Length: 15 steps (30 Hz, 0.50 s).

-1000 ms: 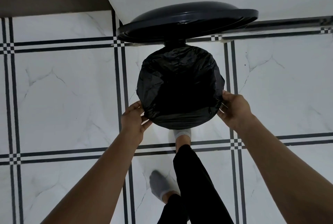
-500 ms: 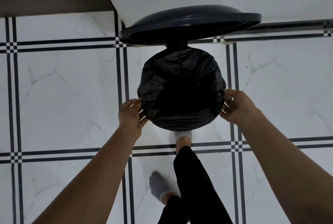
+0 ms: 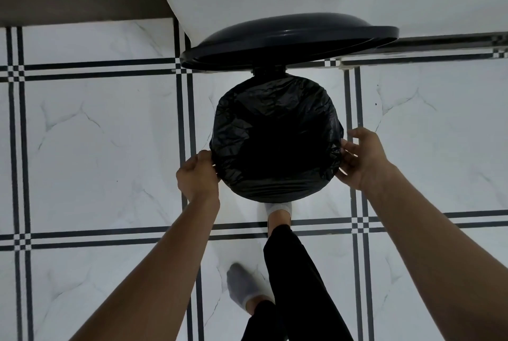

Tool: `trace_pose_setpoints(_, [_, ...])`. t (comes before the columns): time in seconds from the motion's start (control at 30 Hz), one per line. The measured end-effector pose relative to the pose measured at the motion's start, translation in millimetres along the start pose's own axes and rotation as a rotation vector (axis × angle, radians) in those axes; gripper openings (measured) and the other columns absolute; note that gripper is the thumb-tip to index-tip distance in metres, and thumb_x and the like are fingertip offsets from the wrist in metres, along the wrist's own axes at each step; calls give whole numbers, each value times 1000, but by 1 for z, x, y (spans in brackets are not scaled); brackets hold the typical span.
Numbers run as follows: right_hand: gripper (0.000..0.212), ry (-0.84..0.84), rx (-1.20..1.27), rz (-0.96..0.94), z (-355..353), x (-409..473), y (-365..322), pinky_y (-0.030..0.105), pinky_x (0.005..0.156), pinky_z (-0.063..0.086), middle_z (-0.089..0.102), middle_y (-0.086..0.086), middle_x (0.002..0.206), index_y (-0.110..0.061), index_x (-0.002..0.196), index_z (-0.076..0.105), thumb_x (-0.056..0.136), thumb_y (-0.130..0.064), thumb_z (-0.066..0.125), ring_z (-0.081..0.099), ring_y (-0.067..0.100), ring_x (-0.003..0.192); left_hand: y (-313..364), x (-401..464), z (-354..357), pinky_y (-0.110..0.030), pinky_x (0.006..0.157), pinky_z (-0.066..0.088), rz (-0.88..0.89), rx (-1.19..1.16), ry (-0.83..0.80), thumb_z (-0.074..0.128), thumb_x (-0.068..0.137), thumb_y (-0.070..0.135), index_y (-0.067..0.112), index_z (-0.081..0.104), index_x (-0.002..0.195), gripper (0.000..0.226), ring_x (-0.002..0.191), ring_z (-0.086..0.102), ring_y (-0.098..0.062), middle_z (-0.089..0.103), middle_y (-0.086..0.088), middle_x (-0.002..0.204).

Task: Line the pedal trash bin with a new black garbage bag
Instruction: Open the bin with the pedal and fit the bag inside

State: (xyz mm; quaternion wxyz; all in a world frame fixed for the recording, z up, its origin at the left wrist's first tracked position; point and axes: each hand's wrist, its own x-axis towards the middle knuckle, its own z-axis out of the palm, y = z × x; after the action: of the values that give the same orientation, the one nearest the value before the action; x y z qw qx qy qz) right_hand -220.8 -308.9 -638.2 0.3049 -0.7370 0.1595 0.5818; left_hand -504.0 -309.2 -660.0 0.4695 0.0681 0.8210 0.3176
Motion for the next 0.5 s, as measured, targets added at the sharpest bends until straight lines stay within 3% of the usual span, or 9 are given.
trace_pose_setpoints(0.17, [39, 18, -6, 68, 2, -1, -7, 39, 96, 52, 63, 0, 93, -14, 101, 71, 79, -44, 58, 65, 22, 87, 4, -5, 6, -34, 68, 49, -152, -67, -28, 71, 68, 36, 12, 62, 73, 25, 71, 49, -23, 53, -5, 75])
trace_pose_setpoints(0.23, [44, 22, 14, 103, 1, 0, -8, 38, 93, 54, 66, 2, 94, -13, 106, 71, 77, -44, 60, 67, 24, 85, 8, -7, 8, -34, 72, 53, -259, -122, -63, 71, 77, 39, 12, 66, 79, 28, 72, 59, -20, 63, -2, 79])
trace_pose_setpoints(0.33, [50, 22, -32, 146, 2, -2, -12, 40, 93, 52, 68, 4, 98, -13, 110, 71, 76, -48, 60, 69, 25, 90, 12, -3, 6, -38, 80, 54, -426, -194, -186, 61, 89, 44, 19, 74, 101, 31, 91, 65, -17, 70, 2, 97])
trace_pose_setpoints(0.5, [55, 7, -65, 157, 5, -3, -10, 40, 87, 55, 71, 7, 109, -11, 113, 69, 77, -52, 60, 71, 28, 97, 9, 4, -1, -47, 83, 60, -541, -337, -319, 58, 95, 45, 12, 68, 124, 45, 105, 70, -31, 68, -10, 114])
